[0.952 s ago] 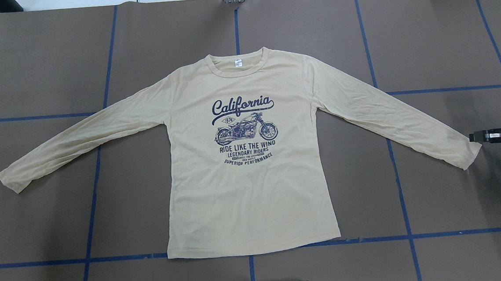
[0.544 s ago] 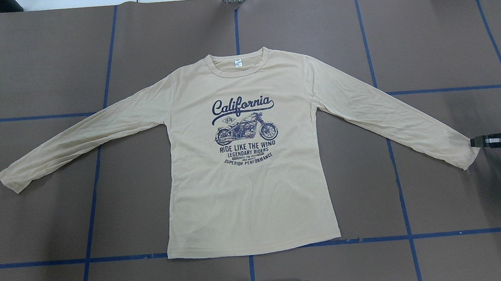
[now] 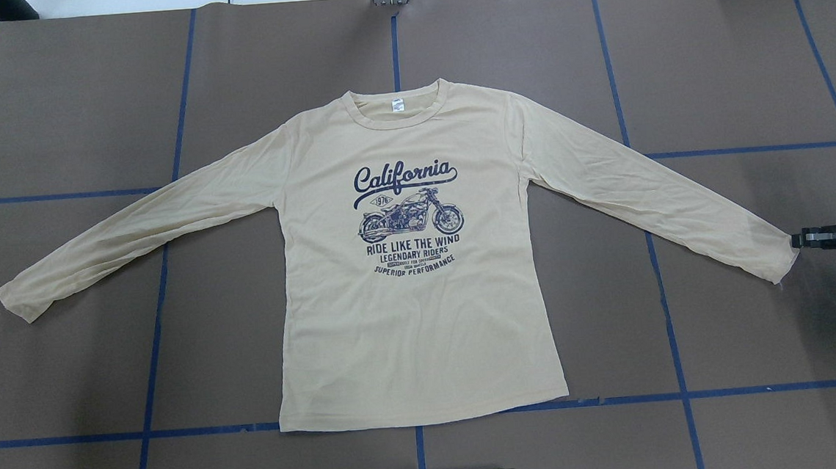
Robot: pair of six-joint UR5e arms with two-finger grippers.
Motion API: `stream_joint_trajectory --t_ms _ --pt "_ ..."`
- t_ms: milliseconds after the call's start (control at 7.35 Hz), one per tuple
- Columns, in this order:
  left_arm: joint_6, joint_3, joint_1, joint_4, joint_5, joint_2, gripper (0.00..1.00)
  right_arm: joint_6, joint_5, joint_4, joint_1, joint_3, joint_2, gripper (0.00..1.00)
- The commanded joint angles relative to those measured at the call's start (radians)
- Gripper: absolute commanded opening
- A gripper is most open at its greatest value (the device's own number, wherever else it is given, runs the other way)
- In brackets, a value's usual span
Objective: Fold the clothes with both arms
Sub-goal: 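Lower the right gripper to the cuff of the sleeve nearest it and grasp, then carry the sleeve with the right gripper across the shirt toward the collar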
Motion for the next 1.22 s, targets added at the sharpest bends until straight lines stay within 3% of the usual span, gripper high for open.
stream_joint_trajectory --t_ms 0,272,544,680,816,952,1088 --pt "-0.001 0.000 0.000 0.000 0.000 0.000 1.00 0.013 0.015 -0.044 0.000 0.066 0.010 0.00" --pt "-0.001 0.002 0.000 0.000 0.000 0.000 1.00 0.015 0.076 -0.315 0.103 0.233 0.103 0.00" --pt "-0.002 0.000 0.000 0.000 0.000 -0.002 1.00 0.118 0.061 -0.652 0.114 0.342 0.335 0.00" --pt "-0.002 0.000 0.000 0.001 0.000 -0.002 1.00 0.211 0.000 -0.818 0.074 0.338 0.505 0.00" --pt "-0.002 0.000 0.000 0.002 0.000 -0.002 1.00 0.287 -0.113 -0.959 -0.035 0.315 0.656 0.00" --pt "-0.002 0.002 0.001 0.003 0.000 -0.003 1.00 0.380 -0.212 -1.017 -0.099 0.218 0.820 0.00" --pt "-0.001 0.005 0.000 0.003 0.000 -0.005 1.00 0.437 -0.253 -1.019 -0.121 0.147 0.929 0.00"
